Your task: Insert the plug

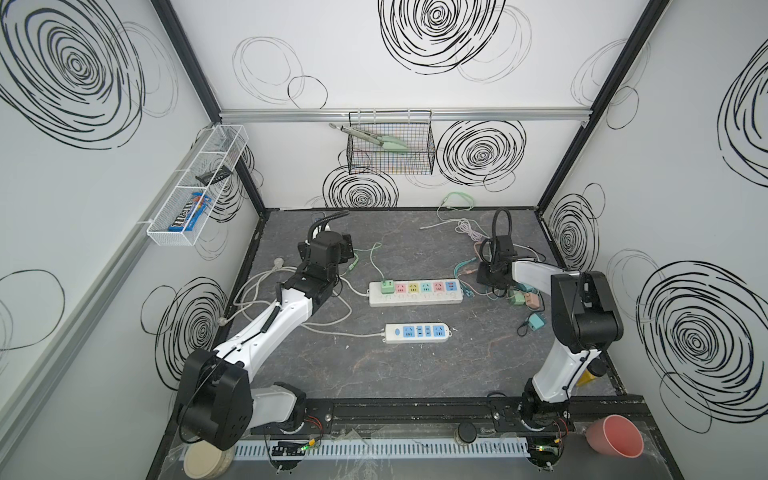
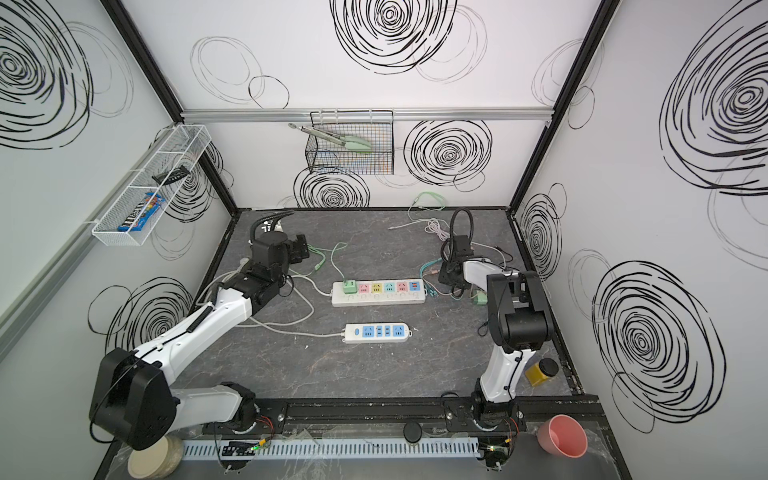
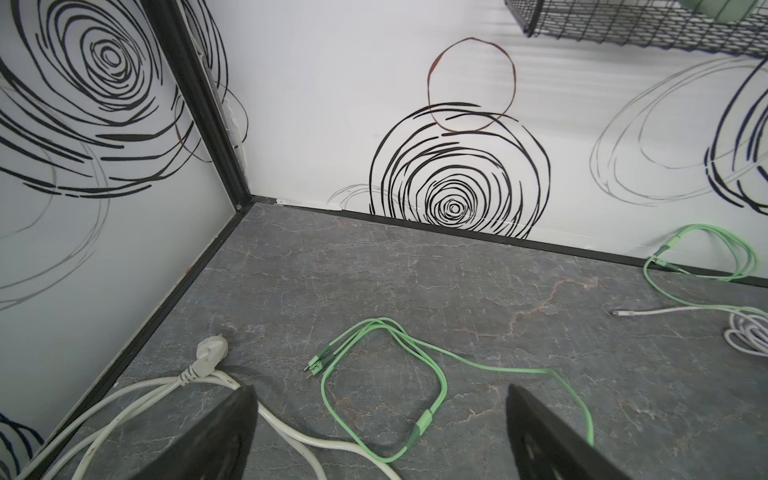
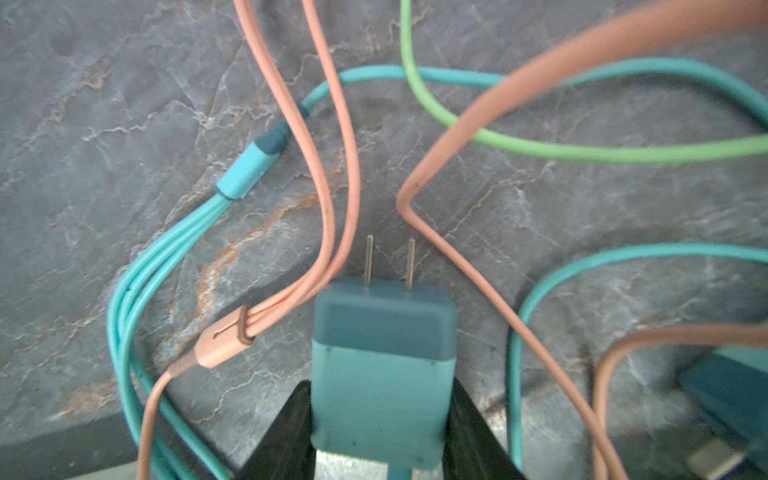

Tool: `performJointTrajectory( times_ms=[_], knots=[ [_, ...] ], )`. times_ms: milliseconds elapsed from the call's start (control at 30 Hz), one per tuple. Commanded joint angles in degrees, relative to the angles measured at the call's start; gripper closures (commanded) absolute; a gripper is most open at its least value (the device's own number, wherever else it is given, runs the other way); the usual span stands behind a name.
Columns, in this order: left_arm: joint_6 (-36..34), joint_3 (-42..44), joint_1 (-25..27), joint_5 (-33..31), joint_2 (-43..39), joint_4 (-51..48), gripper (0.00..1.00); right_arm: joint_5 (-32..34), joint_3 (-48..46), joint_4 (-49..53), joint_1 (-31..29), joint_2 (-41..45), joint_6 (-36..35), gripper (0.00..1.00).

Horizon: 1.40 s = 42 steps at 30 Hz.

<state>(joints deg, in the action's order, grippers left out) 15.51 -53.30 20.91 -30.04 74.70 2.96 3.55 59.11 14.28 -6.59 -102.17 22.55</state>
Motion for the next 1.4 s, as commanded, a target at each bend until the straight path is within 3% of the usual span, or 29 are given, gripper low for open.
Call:
performJointTrajectory(
  times_ms=[0, 167, 333, 433, 567, 733, 1033, 1367],
  knots=[
    [-1.75, -2.88, 1.86, 1.07, 0.37, -0.64, 0.04, -1.41, -1.27, -5.32, -0.60, 7.07, -2.79, 0.64],
    [-2.07, -6.51, 2.42, 11.81, 1.18, -4.68, 0.04, -6.66, -3.45, -12.65, -2.02, 14.32, -8.50, 0.69],
    [-2.59, -11.84, 2.93, 28.21, 3.06, -11.25, 0.00, -12.39, -3.87, -17.83, -6.59, 18.65, -20.03, 0.69],
    [-3.27, -15.08, 4.26, 36.22, 4.06, -15.65, 0.02, -14.51, -5.14, -22.01, -10.09, 20.41, -28.00, 0.69],
    [-5.32, -20.44, 6.41, 50.16, 6.25, -22.06, 0.05, -22.63, -6.74, -26.42, -12.08, 21.43, -34.27, 0.70],
    [-7.34, -24.01, 10.41, 54.14, 7.42, -24.69, 0.06, -27.41, -10.58, -32.25, -15.15, 23.74, -42.64, 0.69],
    [-3.93, -28.99, 10.40, 57.89, 13.31, -27.66, 0.15, -35.05, -16.22, -35.29, -18.78, 29.36, -56.12, 0.68],
    [-0.57, -30.28, 11.41, 63.34, 17.75, -26.69, 0.26, -34.75, -16.83, -35.74, -21.07, 30.40, -59.13, 0.67]
  ],
)
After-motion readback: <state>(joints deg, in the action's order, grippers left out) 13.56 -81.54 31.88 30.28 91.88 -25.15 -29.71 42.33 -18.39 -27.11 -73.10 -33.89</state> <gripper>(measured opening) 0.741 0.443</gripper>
